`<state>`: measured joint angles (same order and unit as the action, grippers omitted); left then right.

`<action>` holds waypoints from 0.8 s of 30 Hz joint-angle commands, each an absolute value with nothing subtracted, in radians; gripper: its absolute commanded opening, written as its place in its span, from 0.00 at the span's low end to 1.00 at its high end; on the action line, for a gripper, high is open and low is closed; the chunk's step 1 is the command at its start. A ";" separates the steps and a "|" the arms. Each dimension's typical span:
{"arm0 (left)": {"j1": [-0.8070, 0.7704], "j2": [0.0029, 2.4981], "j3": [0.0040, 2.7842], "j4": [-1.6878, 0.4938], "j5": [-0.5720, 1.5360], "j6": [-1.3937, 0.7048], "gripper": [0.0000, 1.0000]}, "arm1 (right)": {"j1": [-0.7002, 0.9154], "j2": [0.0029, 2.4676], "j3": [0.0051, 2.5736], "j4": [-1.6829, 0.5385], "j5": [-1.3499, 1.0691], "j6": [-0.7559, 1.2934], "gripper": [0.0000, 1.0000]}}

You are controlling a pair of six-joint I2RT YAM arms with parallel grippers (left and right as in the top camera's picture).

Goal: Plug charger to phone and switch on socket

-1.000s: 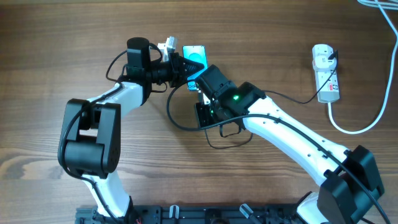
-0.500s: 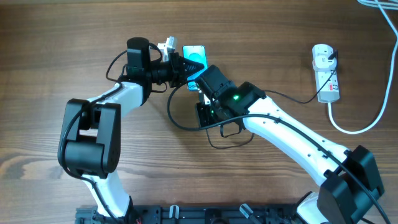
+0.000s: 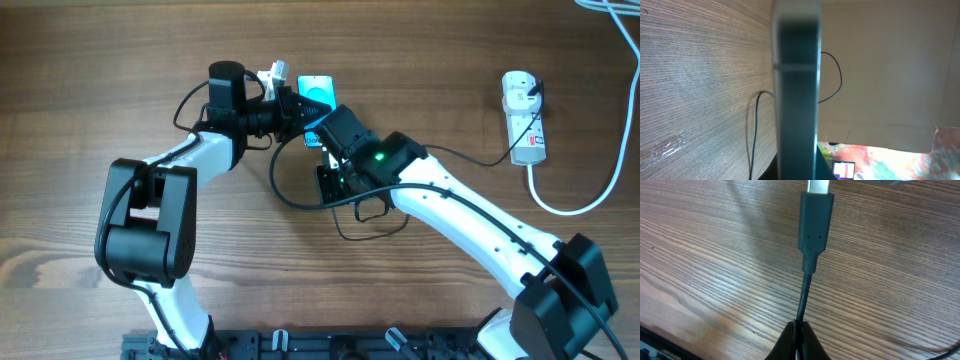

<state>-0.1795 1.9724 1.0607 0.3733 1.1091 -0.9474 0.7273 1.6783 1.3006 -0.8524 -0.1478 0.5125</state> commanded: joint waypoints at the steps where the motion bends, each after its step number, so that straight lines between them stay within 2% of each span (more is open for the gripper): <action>1: -0.190 1.975 1.079 0.356 1.132 -0.892 0.04 | 0.719 1.691 1.328 -0.845 -0.100 0.527 0.05; 21: -0.189 1.975 1.079 0.317 1.108 -0.865 0.04 | 0.720 1.691 1.329 -0.841 -0.083 0.549 0.04; 23: -0.186 1.975 1.079 0.316 1.077 -0.859 0.04 | 0.725 1.691 1.329 -0.833 -0.103 0.538 0.06; 24: -0.182 1.975 1.079 0.316 1.051 -0.859 0.04 | 0.731 1.691 1.329 -0.825 -0.112 0.513 0.13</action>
<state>-0.1852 1.9724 1.0626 0.3130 1.0935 -0.8917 0.7231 1.6783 1.3006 -0.8421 -0.0963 0.5377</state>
